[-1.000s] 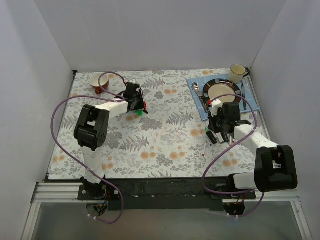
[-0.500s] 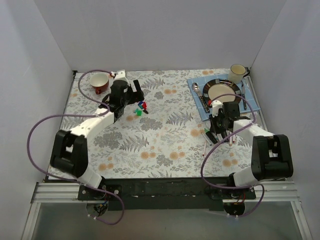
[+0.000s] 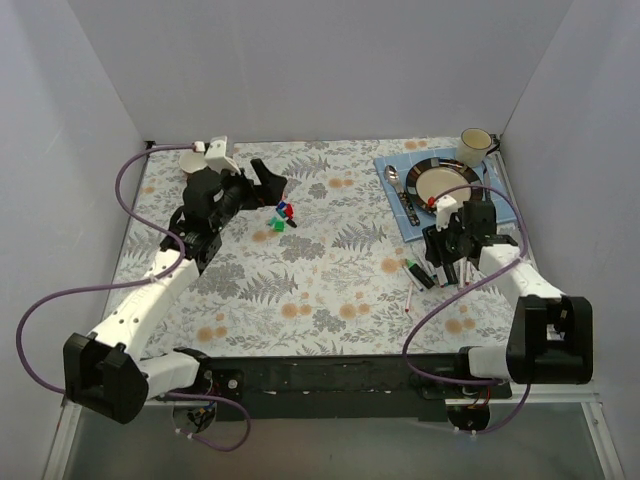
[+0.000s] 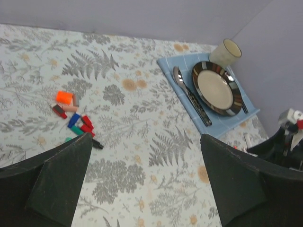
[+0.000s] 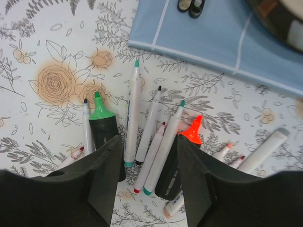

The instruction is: Open the pen caps

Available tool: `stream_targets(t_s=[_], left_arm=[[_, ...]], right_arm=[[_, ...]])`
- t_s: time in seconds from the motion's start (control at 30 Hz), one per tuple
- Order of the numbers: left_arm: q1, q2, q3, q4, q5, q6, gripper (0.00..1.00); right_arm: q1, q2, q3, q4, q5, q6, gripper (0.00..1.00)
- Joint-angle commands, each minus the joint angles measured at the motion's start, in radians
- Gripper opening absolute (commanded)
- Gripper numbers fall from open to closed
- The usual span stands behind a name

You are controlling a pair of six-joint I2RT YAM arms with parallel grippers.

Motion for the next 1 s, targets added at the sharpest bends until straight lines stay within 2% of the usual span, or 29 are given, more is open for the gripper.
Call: stream_targets(t_s=[0.0,0.17,0.3,0.4,0.53,0.57,0.97], left_arm=[[0.004,-0.150,-0.123,-0.101,0.089,0.010,0.98],[0.005,-0.314,-0.265,-0.169,0.023,-0.007,0.98],[0.007,-0.414,-0.286,-0.213,-0.044,0.001,0.98],[0.007,-0.462,-0.277,-0.228,-0.046,0.010,0.98],[0.007,-0.500,-0.273,-0.240,-0.046,0.016,0.98],[0.007,-0.509,-0.270,-0.242,-0.047,0.016,0.98],[0.007,-0.528,-0.213,-0.275,-0.035,0.027,0.98]], right_arm=[[-0.059,-0.143,0.032,0.009,-0.078,-0.028,0.59],[-0.162,-0.310,0.012,0.110,-0.156,0.113,0.73],[-0.191,-0.449,0.027,0.154,-0.069,0.221,0.79],[-0.193,-0.503,0.088,0.111,0.011,0.299,0.78],[-0.193,-0.525,0.196,0.005,0.066,0.293,0.80],[-0.193,-0.530,0.211,-0.006,0.092,0.290,0.85],[-0.193,-0.566,0.324,-0.070,0.101,0.269,0.83]])
